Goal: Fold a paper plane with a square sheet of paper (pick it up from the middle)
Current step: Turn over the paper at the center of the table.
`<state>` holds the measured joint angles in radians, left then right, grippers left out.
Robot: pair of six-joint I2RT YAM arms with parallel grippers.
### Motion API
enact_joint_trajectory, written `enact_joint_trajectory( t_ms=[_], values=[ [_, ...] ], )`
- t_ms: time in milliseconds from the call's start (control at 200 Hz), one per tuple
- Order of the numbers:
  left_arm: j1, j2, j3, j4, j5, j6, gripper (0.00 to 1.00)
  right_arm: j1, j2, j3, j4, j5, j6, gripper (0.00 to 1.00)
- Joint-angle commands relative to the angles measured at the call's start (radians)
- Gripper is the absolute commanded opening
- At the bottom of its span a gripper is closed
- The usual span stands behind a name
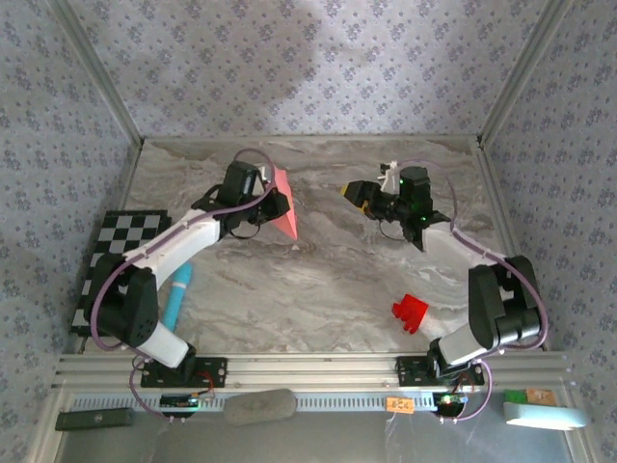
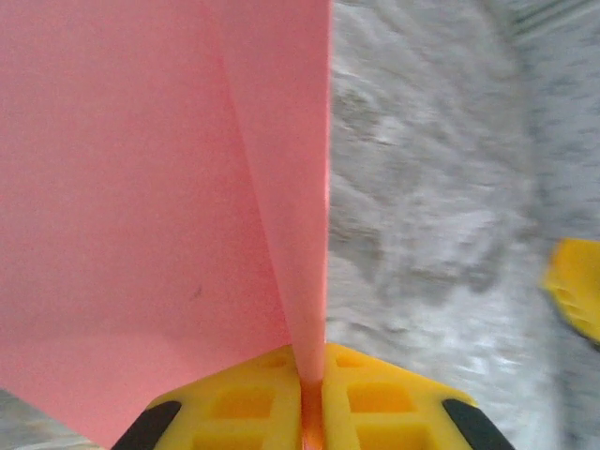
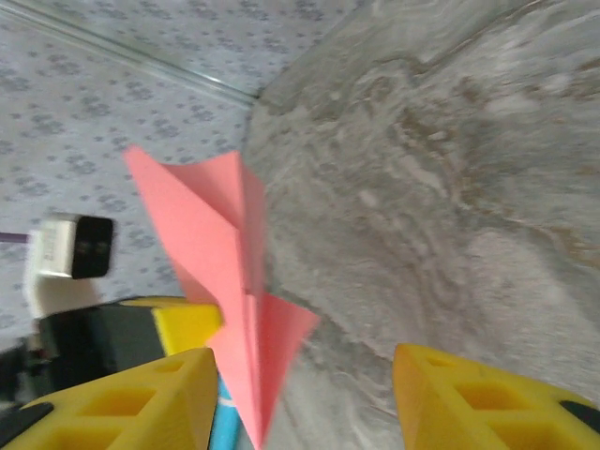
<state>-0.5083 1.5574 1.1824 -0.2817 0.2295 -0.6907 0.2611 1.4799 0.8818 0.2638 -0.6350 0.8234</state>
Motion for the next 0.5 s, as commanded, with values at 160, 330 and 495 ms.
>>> enact_joint_trajectory(
  t_ms=[160,330,495],
  values=[
    [-0.133,0.269,0.355,-0.633,-0.666,0.229,0.1,-0.016,-0.085,-0.022,-0.258,0.194,-0.177,0.54],
    [-0.221,0.492,0.546,-0.817,-0.923,0.252,0.1,-0.031,-0.106,-0.047,-0.281,0.218,-0.178,0.55],
    [-0.251,0.603,0.601,-0.823,-0.935,0.247,0.1,-0.048,-0.136,-0.087,-0.297,0.252,-0.169,0.55]
  ],
)
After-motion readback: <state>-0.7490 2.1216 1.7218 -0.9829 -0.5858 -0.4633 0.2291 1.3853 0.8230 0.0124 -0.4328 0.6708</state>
